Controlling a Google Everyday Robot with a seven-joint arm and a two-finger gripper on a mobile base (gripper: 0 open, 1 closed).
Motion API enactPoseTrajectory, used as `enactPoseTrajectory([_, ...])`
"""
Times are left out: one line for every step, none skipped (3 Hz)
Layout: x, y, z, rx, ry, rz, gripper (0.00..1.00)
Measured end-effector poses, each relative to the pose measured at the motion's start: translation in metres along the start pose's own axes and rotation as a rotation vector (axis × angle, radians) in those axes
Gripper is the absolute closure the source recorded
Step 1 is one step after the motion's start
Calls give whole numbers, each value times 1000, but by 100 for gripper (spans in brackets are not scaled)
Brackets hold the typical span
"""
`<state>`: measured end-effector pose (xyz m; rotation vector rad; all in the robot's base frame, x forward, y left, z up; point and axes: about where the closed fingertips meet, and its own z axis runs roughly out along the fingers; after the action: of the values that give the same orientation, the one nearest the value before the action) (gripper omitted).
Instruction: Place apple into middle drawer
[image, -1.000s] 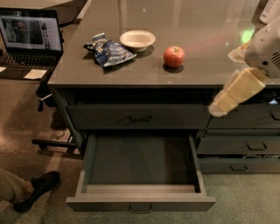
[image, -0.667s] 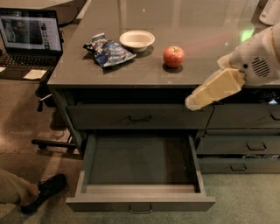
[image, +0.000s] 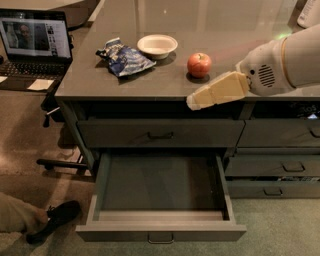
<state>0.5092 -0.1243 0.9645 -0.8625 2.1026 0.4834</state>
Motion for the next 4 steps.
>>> enactPoseTrajectory([0, 0, 0, 0, 0, 0, 0])
enactPoseTrajectory([1, -23, 6, 52, -53, 21, 0])
enactPoseTrajectory([3, -80, 19, 143, -165, 58, 0])
enactPoseTrajectory([4, -135, 37, 194, -220, 86, 0])
